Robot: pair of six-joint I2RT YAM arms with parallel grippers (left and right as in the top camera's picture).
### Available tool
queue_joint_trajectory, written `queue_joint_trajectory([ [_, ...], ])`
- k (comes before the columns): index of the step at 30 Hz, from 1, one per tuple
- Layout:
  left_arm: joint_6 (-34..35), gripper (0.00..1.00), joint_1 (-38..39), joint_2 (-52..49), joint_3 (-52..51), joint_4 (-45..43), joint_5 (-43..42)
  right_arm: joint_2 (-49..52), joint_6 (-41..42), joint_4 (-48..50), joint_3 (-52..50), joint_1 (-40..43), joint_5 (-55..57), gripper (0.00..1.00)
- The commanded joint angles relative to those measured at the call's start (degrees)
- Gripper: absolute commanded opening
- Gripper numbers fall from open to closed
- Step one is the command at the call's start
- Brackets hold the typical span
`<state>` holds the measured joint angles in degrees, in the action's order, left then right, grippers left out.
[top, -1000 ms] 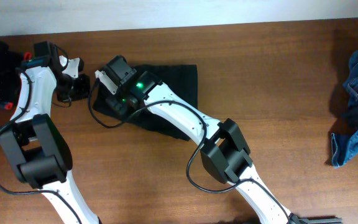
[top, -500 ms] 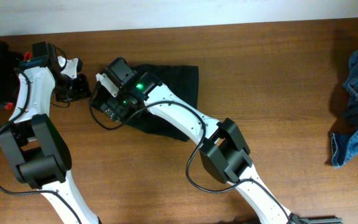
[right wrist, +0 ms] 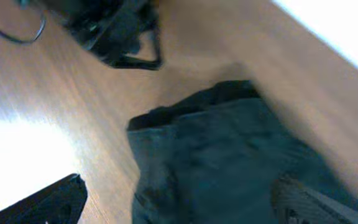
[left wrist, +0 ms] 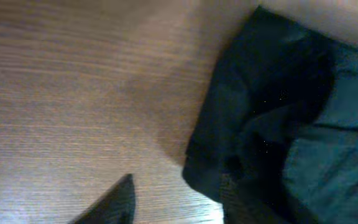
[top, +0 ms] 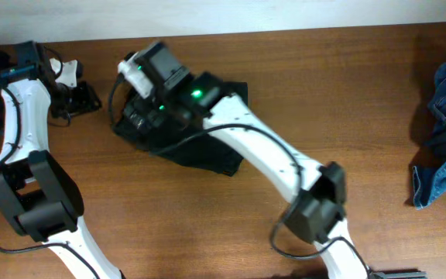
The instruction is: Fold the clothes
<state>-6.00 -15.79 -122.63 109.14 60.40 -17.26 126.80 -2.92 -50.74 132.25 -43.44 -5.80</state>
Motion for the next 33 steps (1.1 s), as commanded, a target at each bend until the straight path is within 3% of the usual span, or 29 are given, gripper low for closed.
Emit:
queue_joint_trajectory([
  [1,-0.09,0.15,0.76,4.13,2.08,0.35,-3.30,-1.49,3.50,-3.39,0.46,4.31,5.05,0.98],
  [3,-0.09,0.00,1.70,5.20,2.36,0.33,-5.09,-0.94,4.94,-6.56,0.39,6.40,4.96,0.77],
  [4,-0.11,0.00,2.45,5.79,2.40,0.35,-5.79,-0.66,4.92,-8.09,0.39,7.19,4.96,0.57],
  [7,-0.13,0.00,5.31,7.23,2.40,1.62,-6.34,0.61,4.92,-12.11,0.02,9.33,4.98,0.11],
  [8,-0.13,0.00,6.34,7.56,2.40,2.27,-6.32,0.96,4.92,-12.94,-0.22,9.84,4.98,0.04],
  [17,-0.09,0.00,14.86,6.21,0.83,6.29,3.54,2.05,4.90,-14.38,-4.15,11.65,4.57,0.04],
  [23,0.35,0.00,15.56,4.92,0.50,12.39,3.78,2.08,4.90,-11.39,-10.34,12.13,4.59,0.04],
  [26,3.69,0.01,15.47,4.46,0.46,15.17,9.40,2.19,4.90,-8.31,-14.56,12.79,3.63,0.04],
  [29,5.38,0.01,15.47,4.00,-1.05,14.01,14.75,2.21,4.87,-4.61,-18.99,13.51,1.68,0.04],
  [33,5.38,0.00,15.47,3.28,-5.20,8.70,14.73,2.21,4.90,-2.12,-22.27,13.92,1.51,0.04],
])
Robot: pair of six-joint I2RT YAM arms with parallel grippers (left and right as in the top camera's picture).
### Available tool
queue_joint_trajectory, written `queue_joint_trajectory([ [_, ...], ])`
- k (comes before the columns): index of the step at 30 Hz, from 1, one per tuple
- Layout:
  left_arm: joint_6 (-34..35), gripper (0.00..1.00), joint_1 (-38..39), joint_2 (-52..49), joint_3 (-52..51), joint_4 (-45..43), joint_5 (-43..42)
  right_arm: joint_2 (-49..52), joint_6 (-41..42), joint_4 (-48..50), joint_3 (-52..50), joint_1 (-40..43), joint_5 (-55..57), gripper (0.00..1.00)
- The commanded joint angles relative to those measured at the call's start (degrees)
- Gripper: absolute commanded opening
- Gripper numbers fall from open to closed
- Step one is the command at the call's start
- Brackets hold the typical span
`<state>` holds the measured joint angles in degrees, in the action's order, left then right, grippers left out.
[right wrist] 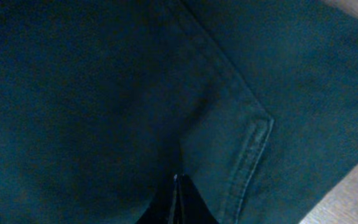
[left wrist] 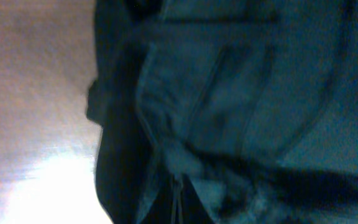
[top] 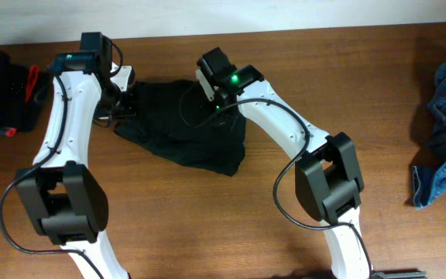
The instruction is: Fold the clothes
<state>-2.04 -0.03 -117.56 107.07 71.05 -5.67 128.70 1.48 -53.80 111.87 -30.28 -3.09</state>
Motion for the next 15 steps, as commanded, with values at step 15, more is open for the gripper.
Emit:
queue_joint_trajectory([
  [15,5.90,0.00,-2.82,-9.90,-16.46,-9.92,7.54,0.33,0.28,2.89,-4.00,0.81,-1.11,0.04],
])
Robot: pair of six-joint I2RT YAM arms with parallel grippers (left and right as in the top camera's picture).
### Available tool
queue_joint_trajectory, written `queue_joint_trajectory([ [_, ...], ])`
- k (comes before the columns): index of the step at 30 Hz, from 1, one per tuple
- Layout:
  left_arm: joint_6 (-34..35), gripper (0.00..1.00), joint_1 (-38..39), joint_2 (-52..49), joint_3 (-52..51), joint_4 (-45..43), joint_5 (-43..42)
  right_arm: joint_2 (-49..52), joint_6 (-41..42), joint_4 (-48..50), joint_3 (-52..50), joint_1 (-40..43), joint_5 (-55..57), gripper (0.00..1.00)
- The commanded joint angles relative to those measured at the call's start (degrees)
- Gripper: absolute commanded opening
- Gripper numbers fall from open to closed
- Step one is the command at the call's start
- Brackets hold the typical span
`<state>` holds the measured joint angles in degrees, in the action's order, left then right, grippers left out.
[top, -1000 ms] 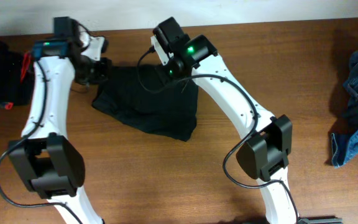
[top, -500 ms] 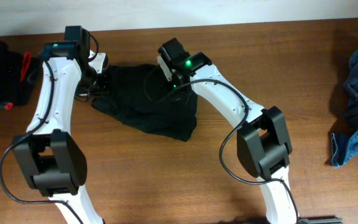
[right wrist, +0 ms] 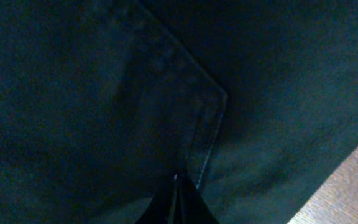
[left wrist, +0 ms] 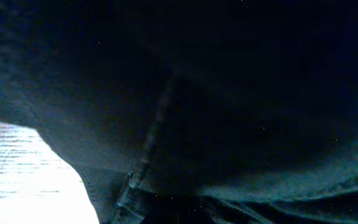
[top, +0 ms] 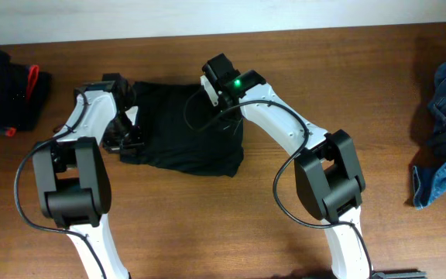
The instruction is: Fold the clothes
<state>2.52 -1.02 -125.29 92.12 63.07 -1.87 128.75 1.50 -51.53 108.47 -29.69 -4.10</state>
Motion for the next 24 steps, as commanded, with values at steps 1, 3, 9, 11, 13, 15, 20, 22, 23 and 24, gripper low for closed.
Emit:
queue_joint_trajectory([
  [1,1.31,0.00,-2.01,-2.08,-0.70,-1.92,3.56,0.28,0.26,0.85,-0.59,0.22,-0.11,0.04],
  [3,1.31,0.00,-2.14,-1.92,2.05,-1.07,2.95,0.28,-0.07,1.20,-0.57,0.22,-0.13,0.04],
  [9,1.31,0.00,-1.73,0.00,18.03,6.43,-1.84,-1.90,-4.13,0.33,3.50,0.26,-0.11,0.04],
  [11,1.31,0.00,-1.20,0.83,24.46,8.63,-4.50,-2.82,-4.24,-1.05,6.43,0.39,0.24,0.04],
  [13,1.33,0.00,-0.57,1.40,29.42,9.79,-6.58,-3.30,-4.24,-2.64,9.03,0.59,0.26,0.04],
  [15,1.33,0.00,0.28,1.62,32.87,10.27,-8.46,-3.37,-4.24,-3.67,10.45,0.66,0.22,0.04],
  [20,1.31,0.00,2.58,1.01,33.42,9.51,-9.07,-2.95,-4.26,-6.45,10.69,0.46,-6.75,0.04],
  [22,1.33,0.00,3.54,-0.11,32.79,9.14,-9.07,-2.56,-4.26,-7.67,10.69,0.31,-9.86,0.04],
  [23,1.31,0.00,3.96,-0.63,32.37,8.72,-9.09,-2.27,-4.24,-7.98,10.67,0.13,-10.49,0.04],
  [24,1.33,0.00,4.39,-1.40,31.67,7.93,-9.07,-2.12,-4.26,-8.13,10.56,0.07,-10.75,0.04],
])
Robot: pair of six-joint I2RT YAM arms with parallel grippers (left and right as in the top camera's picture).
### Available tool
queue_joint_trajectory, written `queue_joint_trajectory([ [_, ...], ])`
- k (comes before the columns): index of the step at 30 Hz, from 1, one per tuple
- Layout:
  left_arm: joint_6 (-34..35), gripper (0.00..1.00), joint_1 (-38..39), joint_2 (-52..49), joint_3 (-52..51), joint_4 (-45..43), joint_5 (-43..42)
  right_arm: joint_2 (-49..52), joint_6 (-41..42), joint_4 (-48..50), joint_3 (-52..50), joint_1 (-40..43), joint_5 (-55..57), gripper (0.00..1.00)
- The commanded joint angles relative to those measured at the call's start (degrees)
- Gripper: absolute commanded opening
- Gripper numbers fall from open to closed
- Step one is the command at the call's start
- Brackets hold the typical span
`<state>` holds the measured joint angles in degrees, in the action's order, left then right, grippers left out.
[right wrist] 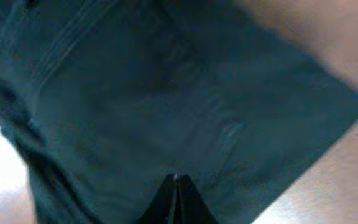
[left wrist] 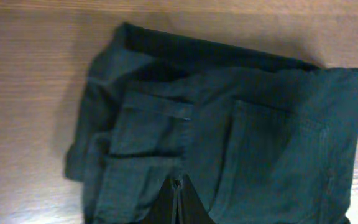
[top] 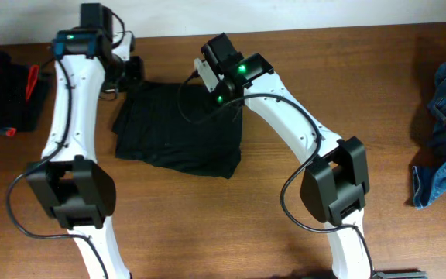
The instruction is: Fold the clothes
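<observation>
A dark folded garment (top: 180, 128) lies flat on the wooden table as a rough rectangle. The left wrist view shows its pockets and seams (left wrist: 229, 143). My left gripper (top: 130, 72) hangs by the garment's far left corner; its fingers (left wrist: 178, 186) are shut together above the cloth with nothing between them. My right gripper (top: 217, 87) is over the far right corner, also shut (right wrist: 176, 182), with the cloth (right wrist: 166, 106) beneath it and bare table to its right.
A black cloth pile with a red strip (top: 6, 97) sits at the far left edge. Blue denim clothes lie at the right edge. The wall runs along the far edge of the table (top: 324, 101).
Both grippers have come off the garment. The left one has gone from the near left edge to the far left corner, and its view now takes in the whole garment. Both stay shut.
At first both grippers were open at the garment's left end, the right arm stretched across it. Then both were shut low on the cloth at its far corners. Then the left was at the left edge, and the garment lay squarer. Now both are lifted clear.
</observation>
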<state>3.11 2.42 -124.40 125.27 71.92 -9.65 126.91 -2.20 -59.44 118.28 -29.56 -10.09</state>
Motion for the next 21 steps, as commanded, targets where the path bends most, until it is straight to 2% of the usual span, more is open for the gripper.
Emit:
queue_joint_trajectory([
  [1,0.74,0.00,1.31,-2.75,-2.27,-1.73,-1.31,-0.07,-0.55,-0.37,0.61,-0.11,-4.76,0.04],
  [15,0.70,0.00,2.08,-16.17,-5.03,-11.26,-0.39,0.22,-0.57,-4.85,-9.33,-0.48,-4.74,0.04],
  [21,0.72,0.00,2.10,-18.08,-5.03,-14.95,-0.44,0.22,-0.55,1.46,-20.65,-0.44,-4.74,0.04],
])
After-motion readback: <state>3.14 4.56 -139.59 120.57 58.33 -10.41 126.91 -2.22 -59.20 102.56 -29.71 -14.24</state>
